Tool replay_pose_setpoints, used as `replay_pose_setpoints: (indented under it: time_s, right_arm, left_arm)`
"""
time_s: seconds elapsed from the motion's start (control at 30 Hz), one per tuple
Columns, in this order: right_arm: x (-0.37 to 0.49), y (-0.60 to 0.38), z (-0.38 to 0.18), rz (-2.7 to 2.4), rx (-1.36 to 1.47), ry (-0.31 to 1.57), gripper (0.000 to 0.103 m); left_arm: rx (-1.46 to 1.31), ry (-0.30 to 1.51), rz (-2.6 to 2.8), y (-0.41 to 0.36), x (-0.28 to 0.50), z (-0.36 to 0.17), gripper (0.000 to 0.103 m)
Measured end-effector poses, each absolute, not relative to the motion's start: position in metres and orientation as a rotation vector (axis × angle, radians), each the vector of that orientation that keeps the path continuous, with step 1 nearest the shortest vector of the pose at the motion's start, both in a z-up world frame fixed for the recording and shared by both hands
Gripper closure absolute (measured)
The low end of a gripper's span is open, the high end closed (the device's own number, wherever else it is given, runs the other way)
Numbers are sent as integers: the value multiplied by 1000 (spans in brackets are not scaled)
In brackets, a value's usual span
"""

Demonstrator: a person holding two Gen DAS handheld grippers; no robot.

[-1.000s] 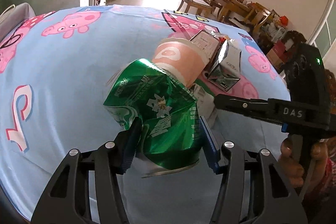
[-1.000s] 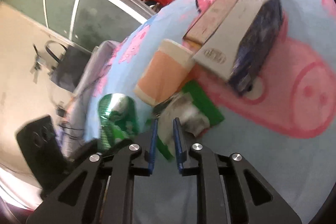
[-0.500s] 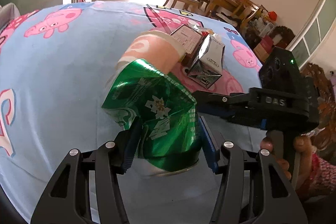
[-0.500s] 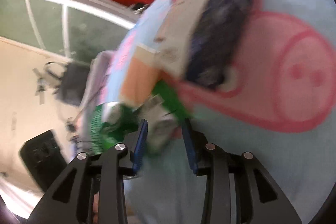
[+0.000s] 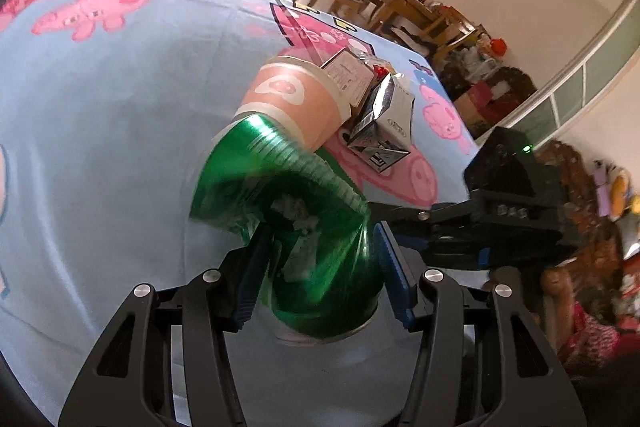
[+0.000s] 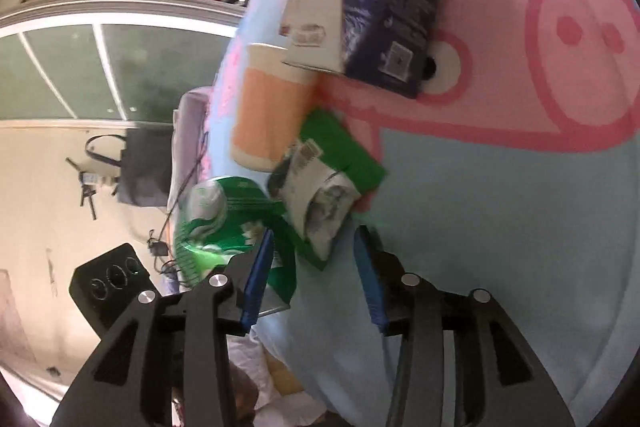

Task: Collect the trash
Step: 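Grasp the crushed green can with the left tool while the right tool grasps the green-white packet, then carry the can and packet over the beige bin and open both tools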

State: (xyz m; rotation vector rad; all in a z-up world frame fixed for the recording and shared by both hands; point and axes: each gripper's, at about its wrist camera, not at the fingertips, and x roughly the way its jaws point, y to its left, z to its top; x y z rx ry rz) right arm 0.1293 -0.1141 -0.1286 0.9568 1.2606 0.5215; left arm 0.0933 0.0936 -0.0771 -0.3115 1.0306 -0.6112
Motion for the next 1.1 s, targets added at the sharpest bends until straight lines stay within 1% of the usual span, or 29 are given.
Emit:
replay_pose_setpoints:
  time_s: [0.17,0.3,0.37,0.43,0.5,0.53,0.57,0.77,0.9,1.0,1.1]
  right_arm:
    - [135,-106,-128,525,953,1199,63]
    - [138,-105,-127,521,956,1154,65]
    - [138,-106,-124,536,952,1131,76]
    - [142,-101,-118,536,921,1118,77]
    - [145,-95,-117,533,885,1118,82]
    - [146,-93,-117,537,875,1124,94]
    - [147,-93,-119,546,868,1131,100]
    - [121,-103,-98,578,799,1116,101]
    - [82,-127,-84,532,663,1069,101]
    - [66,-159,-79,474,707,1015,101]
    - [50,-202,-74,374,722,941,100]
  left_arm:
    - [-332,1041,-635,96,93,-80,52]
    - [-344,1053,-654,97,91,-85,52]
    - [-350,1052,-662,99,91,-86,52]
    - [-356,1053,-666,99,92,-87,52]
    - [-352,1054,-662,98,91,-87,53]
    - [-347,1052,-660,98,90,-87,53]
    - [-342,1047,-657,98,89,-87,54]
    - [-328,1009,-641,107,74,-80,56]
    - [-312,980,-695,104,59,-68,57]
    - [-277,982,-762,82,57,-60,58]
    - [-209,983,-833,45,61,-49,60]
